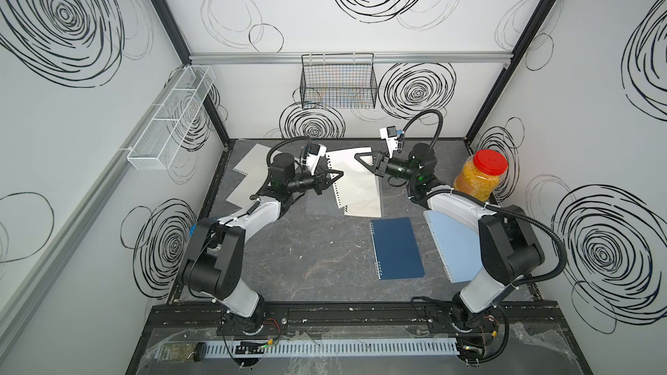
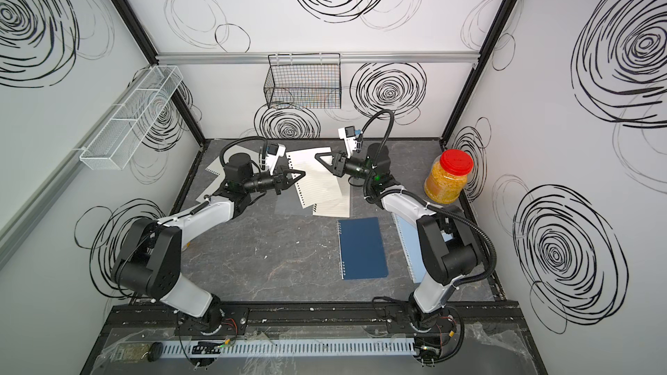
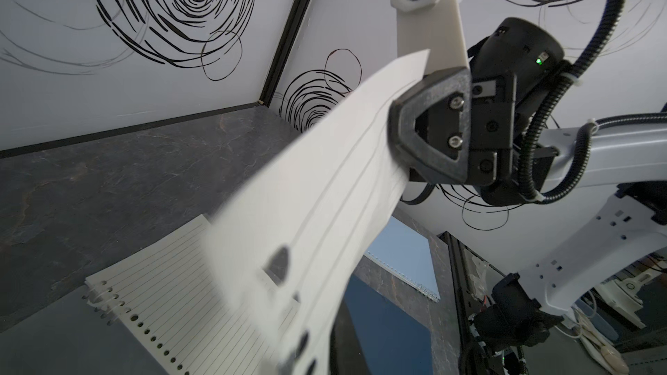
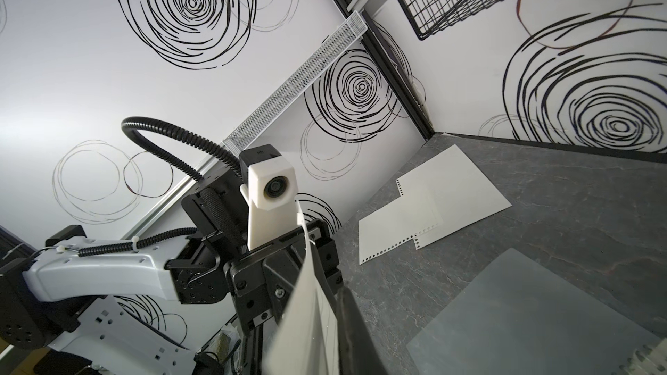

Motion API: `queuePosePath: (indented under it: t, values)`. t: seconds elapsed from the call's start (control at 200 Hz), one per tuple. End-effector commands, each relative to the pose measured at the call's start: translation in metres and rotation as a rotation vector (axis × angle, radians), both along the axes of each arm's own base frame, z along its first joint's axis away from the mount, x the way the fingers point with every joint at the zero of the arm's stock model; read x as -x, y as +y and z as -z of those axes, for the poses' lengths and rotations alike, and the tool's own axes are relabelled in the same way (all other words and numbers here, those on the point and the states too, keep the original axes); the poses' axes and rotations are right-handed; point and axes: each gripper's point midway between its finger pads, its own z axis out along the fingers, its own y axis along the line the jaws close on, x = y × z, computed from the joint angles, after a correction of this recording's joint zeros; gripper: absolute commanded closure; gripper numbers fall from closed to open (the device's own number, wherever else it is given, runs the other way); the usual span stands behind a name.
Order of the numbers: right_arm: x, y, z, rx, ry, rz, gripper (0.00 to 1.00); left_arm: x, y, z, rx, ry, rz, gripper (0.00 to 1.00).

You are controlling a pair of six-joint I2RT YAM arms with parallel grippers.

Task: Tear off pages from different notebooks
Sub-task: Place the paper at the center of the board.

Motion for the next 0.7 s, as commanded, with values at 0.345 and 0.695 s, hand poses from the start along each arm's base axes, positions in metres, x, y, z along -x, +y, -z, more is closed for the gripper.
queuePosePath:
  t: [0.345, 0.695]
  values:
    - [-0.016, -0.028, 0.013, 0.005, 0.032, 0.107, 0.51, -0.054, 0.081, 0.044, -0.077, 0.274, -0.333, 1.0]
    - [-0.013, -0.055, 0.027, 0.025, 0.078, 0.177, 0.49, -0.068, 0.228, 0.097, -0.062, 0.499, -0.74, 1.0]
